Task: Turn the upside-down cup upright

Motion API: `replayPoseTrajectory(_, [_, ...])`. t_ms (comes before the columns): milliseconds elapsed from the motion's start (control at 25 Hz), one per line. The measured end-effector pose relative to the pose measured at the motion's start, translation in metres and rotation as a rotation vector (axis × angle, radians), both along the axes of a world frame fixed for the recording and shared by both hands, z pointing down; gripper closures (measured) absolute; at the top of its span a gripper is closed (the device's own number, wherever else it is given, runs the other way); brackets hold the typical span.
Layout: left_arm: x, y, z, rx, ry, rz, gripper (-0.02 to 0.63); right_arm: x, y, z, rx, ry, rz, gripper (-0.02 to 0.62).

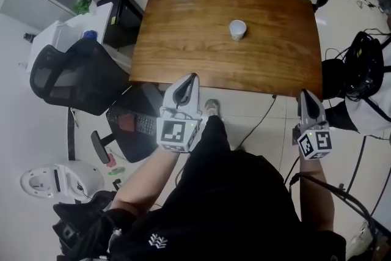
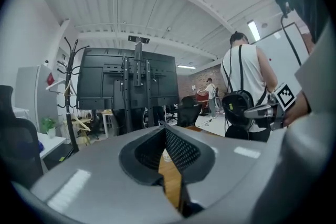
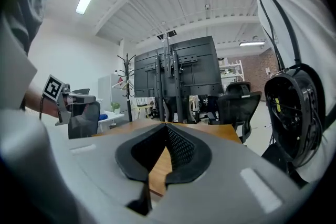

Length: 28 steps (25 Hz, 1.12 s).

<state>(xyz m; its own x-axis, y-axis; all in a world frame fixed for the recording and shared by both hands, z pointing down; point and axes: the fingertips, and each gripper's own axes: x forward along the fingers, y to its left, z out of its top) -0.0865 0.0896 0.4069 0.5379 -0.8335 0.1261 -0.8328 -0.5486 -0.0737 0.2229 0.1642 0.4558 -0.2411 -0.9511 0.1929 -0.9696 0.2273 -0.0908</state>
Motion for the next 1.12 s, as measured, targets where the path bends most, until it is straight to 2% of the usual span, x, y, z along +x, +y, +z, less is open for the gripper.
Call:
replayPoseTrajectory(280, [0.013, -0.087, 0.000, -0.003, 0.033, 0.072, 0.606, -0.005, -0.057, 0.003, -0.033, 0.009, 0.050, 0.594])
replayPoseTrajectory(480, [0.012, -0.126, -0.008, -0.019, 0.113, 0.111, 0.606, -0.015, -0.095, -0.006, -0.050, 0.046, 0.067, 0.594])
replayPoseTrajectory(680, [-0.005, -0.169, -0.009, -0.032, 0.109, 0.123, 0.606, -0.035, -0.147, -0.009, -0.062, 0.065, 0.073, 0.594])
replayPoseTrajectory(880, [-0.006, -0.199, -0.017, -0.046, 0.126, 0.138, 0.606, -0.054, -0.185, -0.019, -0.046, 0.058, 0.045, 0.594])
replayPoseTrajectory(1120, [0.006, -0.202, -0.009, -0.059, 0.121, 0.170, 0.606, -0.059, -0.214, -0.013, -0.054, 0.076, 0.014, 0.594])
